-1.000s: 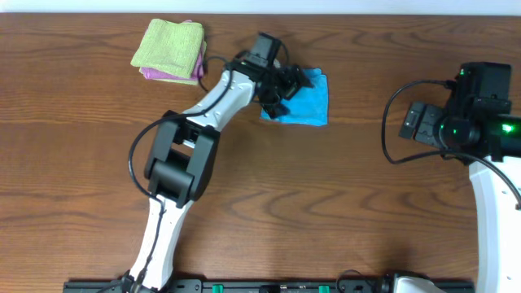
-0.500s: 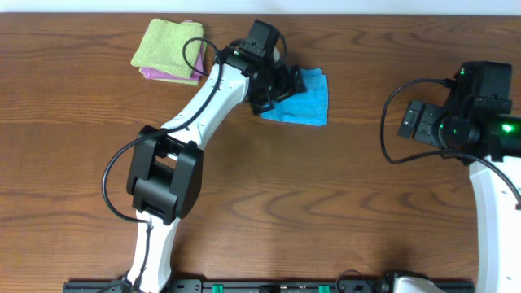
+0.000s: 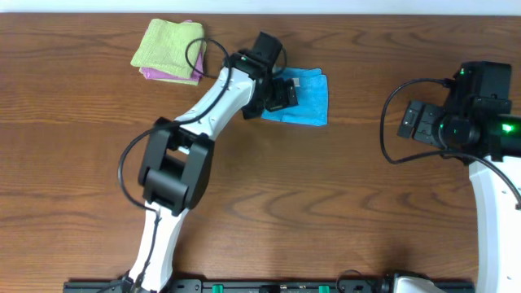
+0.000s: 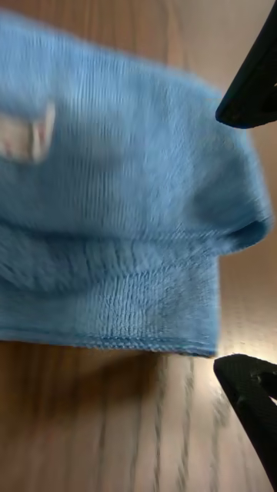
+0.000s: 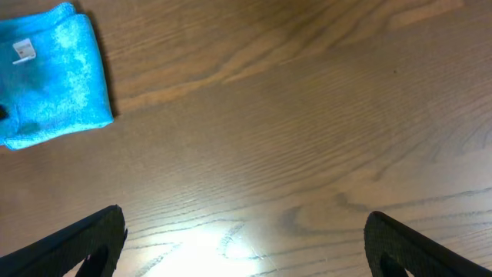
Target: Fold the cloth
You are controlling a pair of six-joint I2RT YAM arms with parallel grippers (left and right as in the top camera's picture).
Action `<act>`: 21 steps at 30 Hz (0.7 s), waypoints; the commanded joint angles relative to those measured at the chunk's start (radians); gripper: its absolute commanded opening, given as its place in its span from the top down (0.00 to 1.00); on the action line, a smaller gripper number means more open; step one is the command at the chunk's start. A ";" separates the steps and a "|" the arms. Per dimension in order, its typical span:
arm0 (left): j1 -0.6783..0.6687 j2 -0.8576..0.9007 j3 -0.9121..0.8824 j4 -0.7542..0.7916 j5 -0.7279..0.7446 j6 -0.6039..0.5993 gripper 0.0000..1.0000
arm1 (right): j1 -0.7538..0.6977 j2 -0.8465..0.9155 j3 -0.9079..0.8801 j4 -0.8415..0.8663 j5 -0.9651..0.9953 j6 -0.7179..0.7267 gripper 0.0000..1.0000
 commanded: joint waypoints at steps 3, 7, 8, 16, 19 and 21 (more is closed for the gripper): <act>-0.009 0.012 -0.005 0.023 0.041 -0.087 0.05 | -0.005 -0.004 0.006 -0.002 -0.007 -0.010 0.01; -0.018 0.013 -0.005 0.029 0.055 -0.140 0.05 | -0.005 -0.004 0.006 -0.002 -0.007 -0.010 0.01; -0.020 0.013 -0.005 0.032 0.069 -0.158 0.05 | -0.005 -0.004 0.006 -0.002 -0.007 -0.010 0.01; -0.022 0.013 -0.005 0.034 0.127 -0.247 0.05 | -0.005 -0.004 0.006 -0.011 -0.007 -0.010 0.01; -0.022 0.013 -0.005 0.034 0.118 -0.246 0.05 | -0.005 -0.004 0.006 -0.010 -0.007 -0.010 0.01; -0.022 0.013 -0.005 0.025 0.097 -0.246 0.05 | -0.005 -0.004 0.006 -0.008 -0.008 -0.011 0.01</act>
